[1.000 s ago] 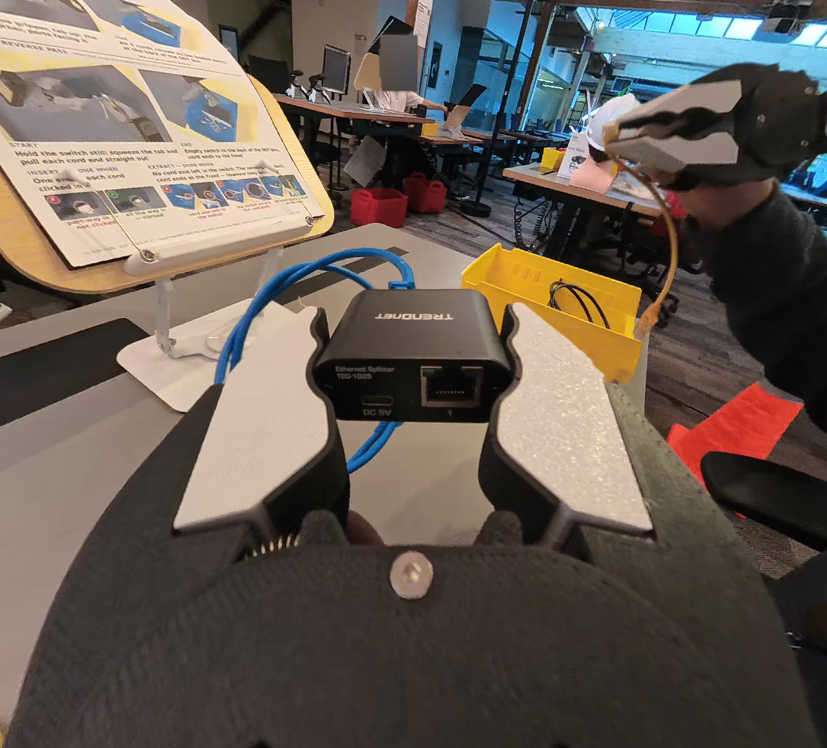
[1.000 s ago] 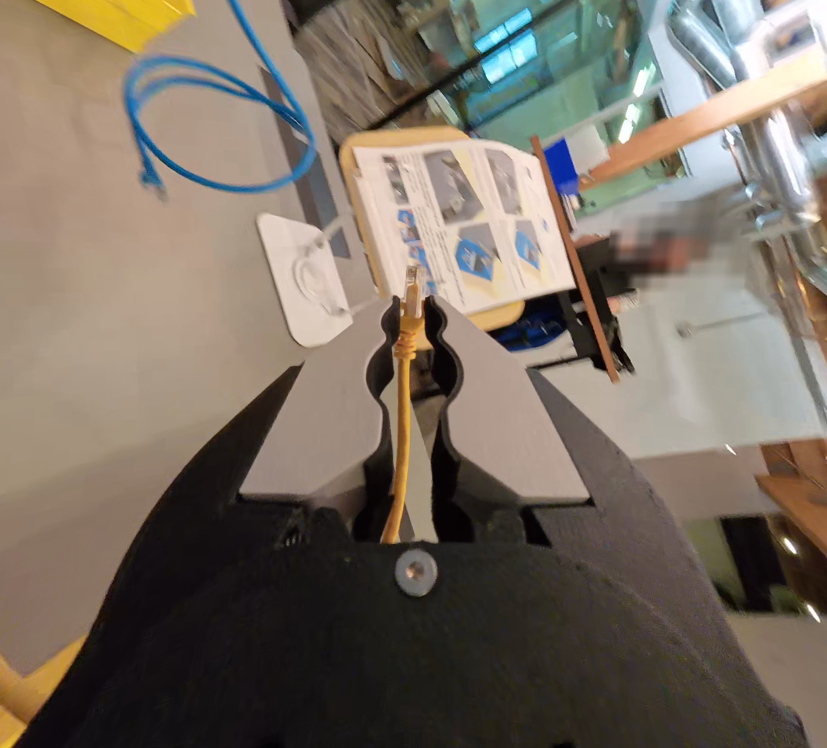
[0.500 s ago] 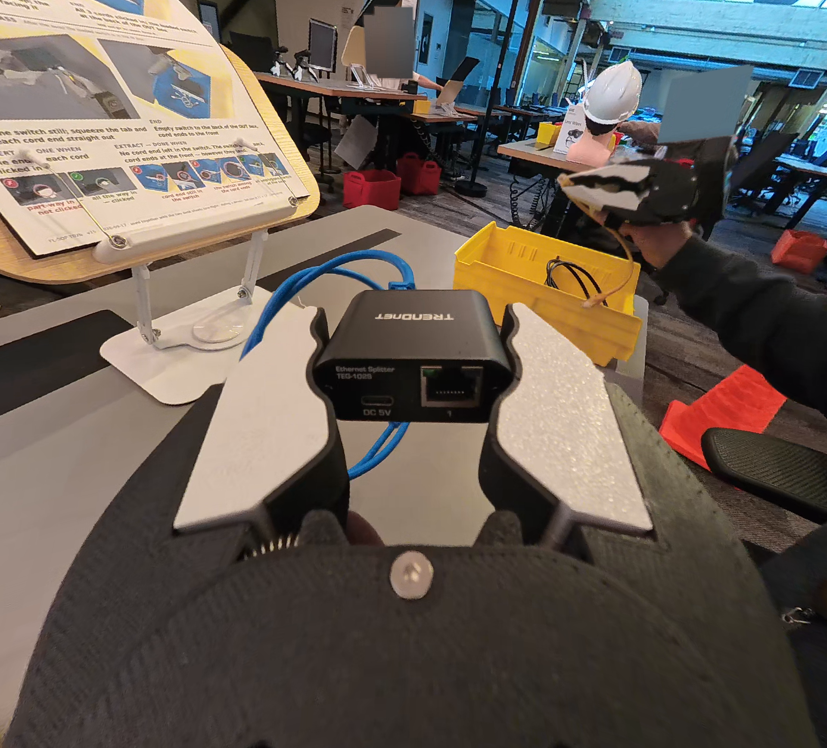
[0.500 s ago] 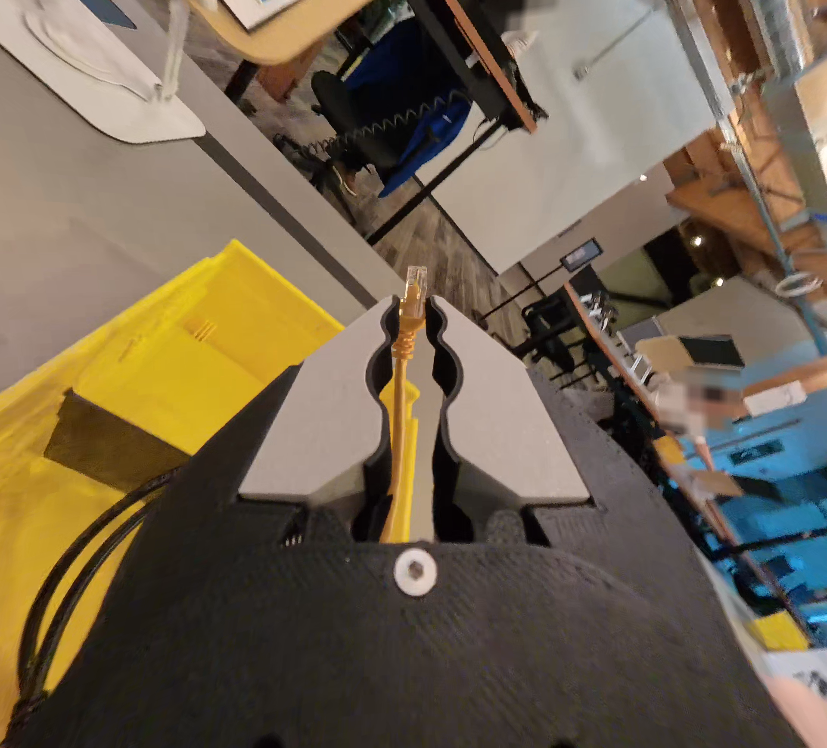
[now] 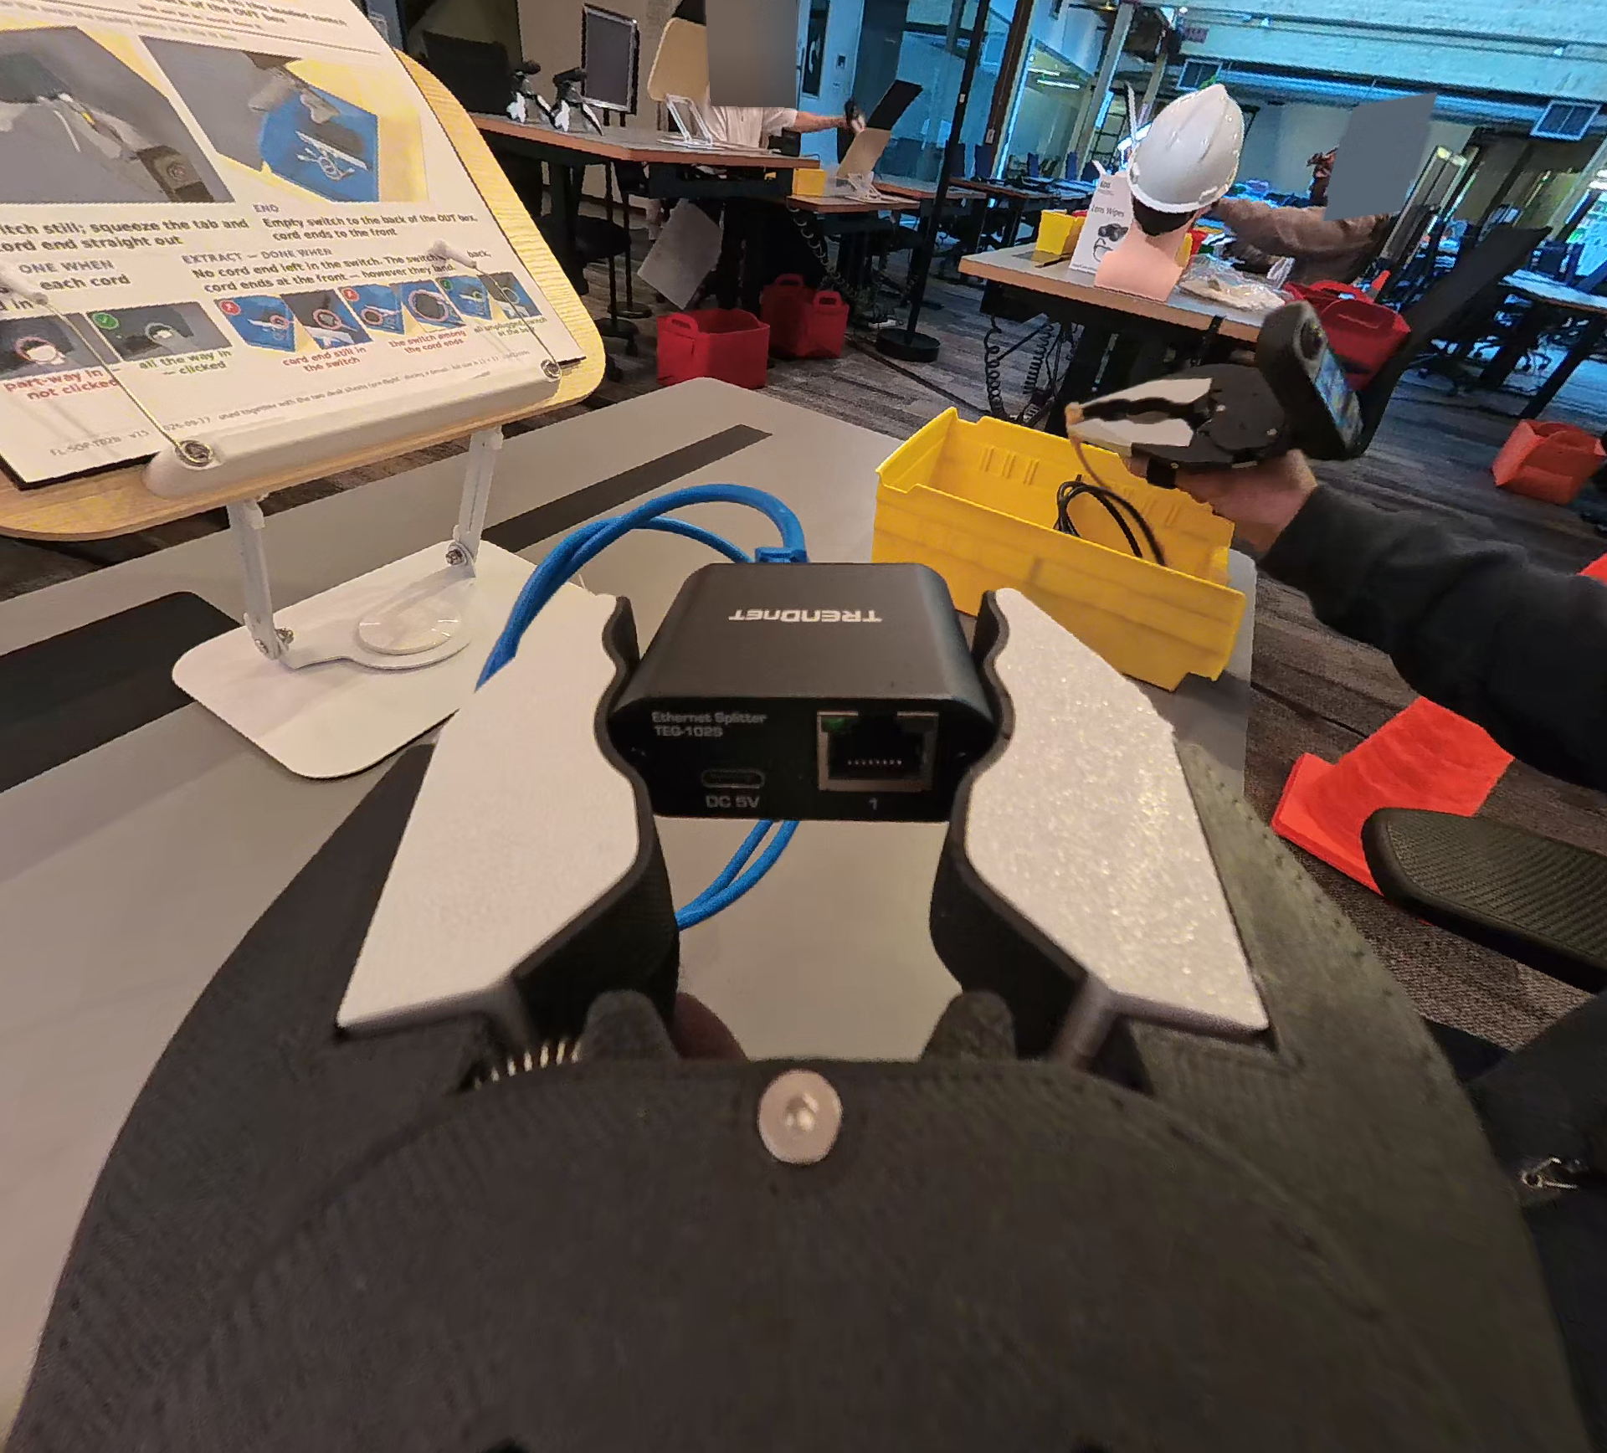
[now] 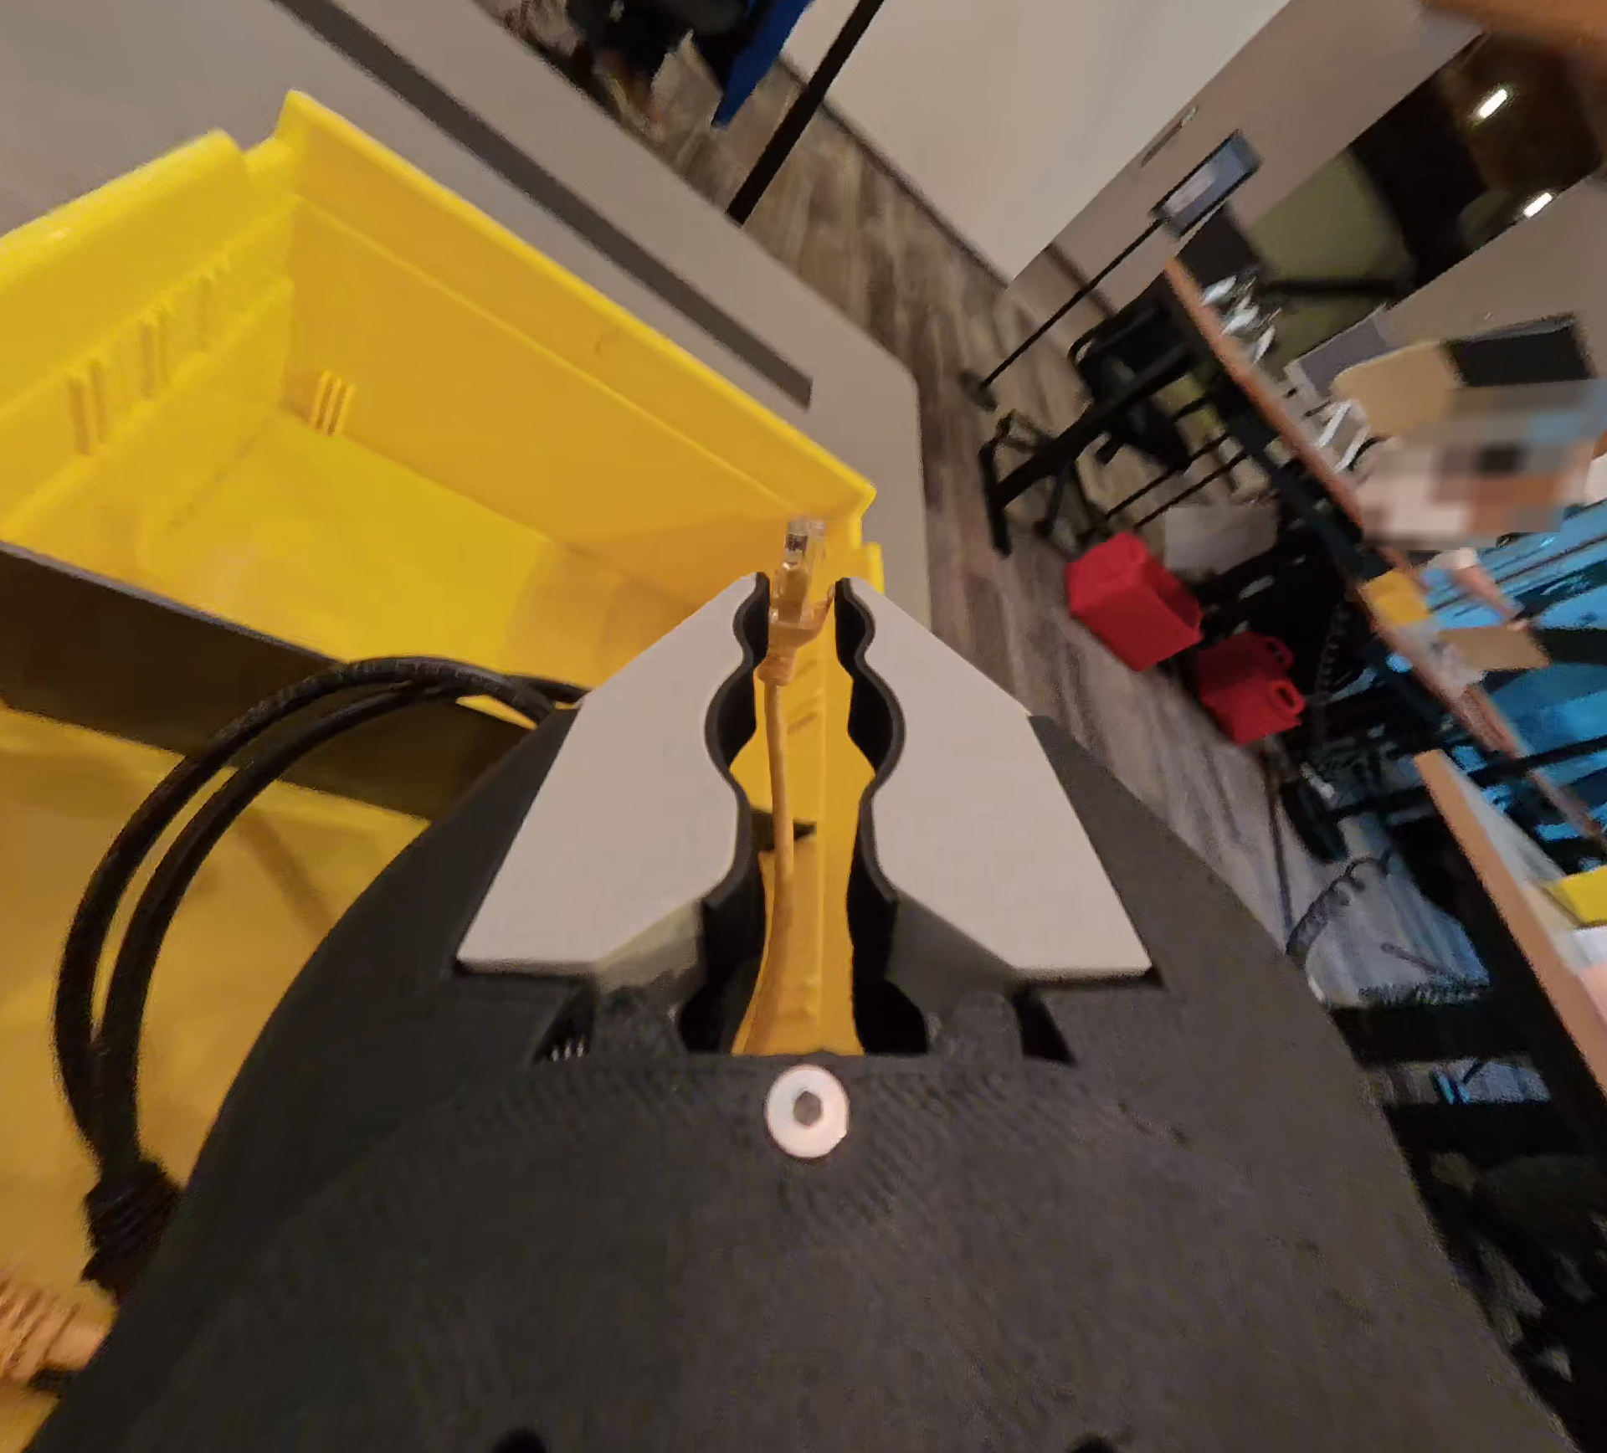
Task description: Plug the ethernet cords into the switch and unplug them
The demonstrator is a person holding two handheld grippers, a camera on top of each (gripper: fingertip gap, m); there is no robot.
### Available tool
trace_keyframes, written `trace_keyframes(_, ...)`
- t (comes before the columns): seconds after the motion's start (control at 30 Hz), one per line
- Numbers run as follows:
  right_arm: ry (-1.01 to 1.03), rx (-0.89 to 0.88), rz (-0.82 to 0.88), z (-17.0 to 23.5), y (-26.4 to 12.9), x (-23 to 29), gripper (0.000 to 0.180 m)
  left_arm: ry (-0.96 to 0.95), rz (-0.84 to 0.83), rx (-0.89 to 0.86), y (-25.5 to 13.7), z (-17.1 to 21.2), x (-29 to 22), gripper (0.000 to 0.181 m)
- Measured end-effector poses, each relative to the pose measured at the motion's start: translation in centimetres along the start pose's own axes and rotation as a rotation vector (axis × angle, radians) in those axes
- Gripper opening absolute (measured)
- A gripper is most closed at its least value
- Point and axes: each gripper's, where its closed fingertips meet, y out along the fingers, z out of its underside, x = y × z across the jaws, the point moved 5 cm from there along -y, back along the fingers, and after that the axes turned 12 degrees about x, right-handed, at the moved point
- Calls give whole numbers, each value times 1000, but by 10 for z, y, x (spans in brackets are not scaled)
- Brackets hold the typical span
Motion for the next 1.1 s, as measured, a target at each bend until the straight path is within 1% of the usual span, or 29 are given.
trace_keyframes(0.1,-45,114,-120,4,-3,11,30,2,8,3,1,1,-2,73)
trace_keyframes(0.17,-94,204,-195,4,-9,15,44,9,12,10,2,1,-2,73)
trace_keyframes(0.23,-165,200,-181,-8,-25,12,42,10,18,16,4,3,-3,73)
trace_keyframes(0.3,-206,66,-130,-41,-50,10,34,13,27,22,5,4,-5,73)
trace_keyframes(0.4,-298,-143,-171,-102,-89,39,34,15,42,25,7,4,-10,73)
trace_keyframes(0.53,-503,-419,-259,-180,-139,119,34,15,72,32,13,6,-20,73)
trace_keyframes(0.63,-659,-592,-304,-221,-165,185,34,0,120,45,19,9,-28,74)
trace_keyframes(0.73,-786,-696,-314,-246,-175,235,34,-12,161,46,22,10,-36,73)
trace_keyframes(0.77,-824,-722,-308,-253,-176,247,30,-14,169,45,23,11,-37,73)
trace_keyframes(0.83,-862,-774,-325,-264,-177,265,29,-16,181,47,24,11,-40,73)
trace_keyframes(0.93,-895,-811,-359,-275,-177,280,28,-23,202,43,25,10,-43,73)
trace_keyframes(1.1,-920,-871,-379,-285,-181,294,19,-28,226,49,28,11,-47,73)
